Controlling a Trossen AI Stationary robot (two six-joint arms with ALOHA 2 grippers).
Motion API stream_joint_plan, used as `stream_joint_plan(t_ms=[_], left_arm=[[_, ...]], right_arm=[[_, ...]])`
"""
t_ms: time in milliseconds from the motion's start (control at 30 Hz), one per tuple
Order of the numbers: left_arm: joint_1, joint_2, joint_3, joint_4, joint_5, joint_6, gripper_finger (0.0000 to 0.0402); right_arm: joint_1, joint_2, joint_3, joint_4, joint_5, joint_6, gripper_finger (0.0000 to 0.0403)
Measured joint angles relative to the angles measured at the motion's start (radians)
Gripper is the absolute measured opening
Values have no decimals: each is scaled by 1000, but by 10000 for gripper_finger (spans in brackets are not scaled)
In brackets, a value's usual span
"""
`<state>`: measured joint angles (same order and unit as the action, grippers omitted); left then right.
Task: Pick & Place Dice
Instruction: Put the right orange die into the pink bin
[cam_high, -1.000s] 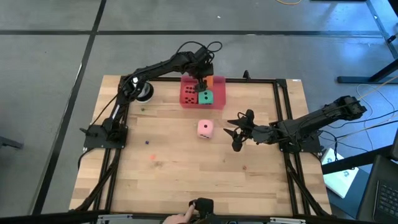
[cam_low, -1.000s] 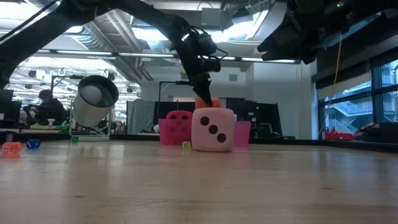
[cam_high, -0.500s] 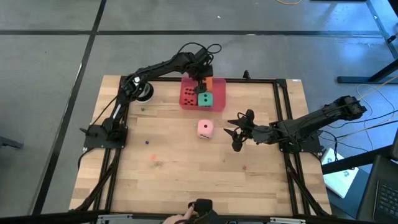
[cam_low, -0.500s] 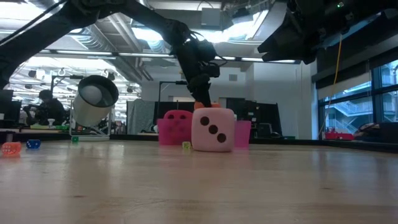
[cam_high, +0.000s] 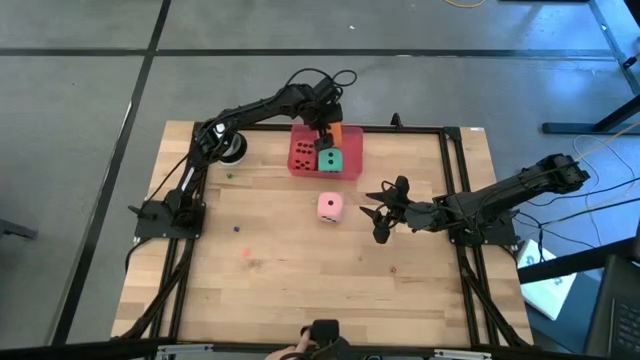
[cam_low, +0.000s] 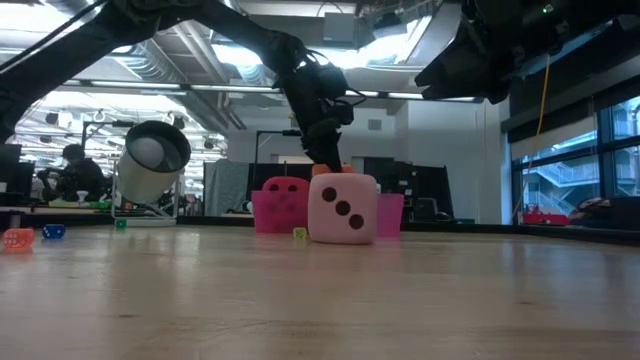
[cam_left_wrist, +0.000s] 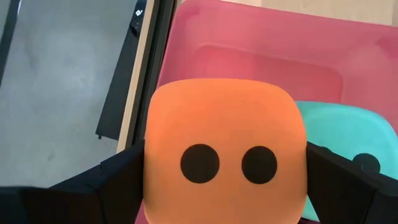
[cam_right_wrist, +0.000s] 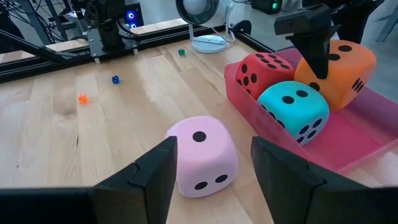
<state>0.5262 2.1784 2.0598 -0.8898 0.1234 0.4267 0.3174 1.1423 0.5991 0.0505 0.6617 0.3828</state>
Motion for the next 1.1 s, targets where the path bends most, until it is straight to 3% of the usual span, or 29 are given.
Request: stream_joint_plan(t_ms=[400,700,967,1100], left_arm=[[-1,-2,0,-6,8,79,358],[6,-2,-1,-31,1,64,396],[-1,-3,-1,-39,-80,100,399],[-3,-3,-1,-13,-86,50,400]], right_arm=[[0,0,0,-9,0,2,206],[0,1,0,-14,1,2,206],[0,1,0,-14,1,2,206],[0,1,0,-14,3,2,206]])
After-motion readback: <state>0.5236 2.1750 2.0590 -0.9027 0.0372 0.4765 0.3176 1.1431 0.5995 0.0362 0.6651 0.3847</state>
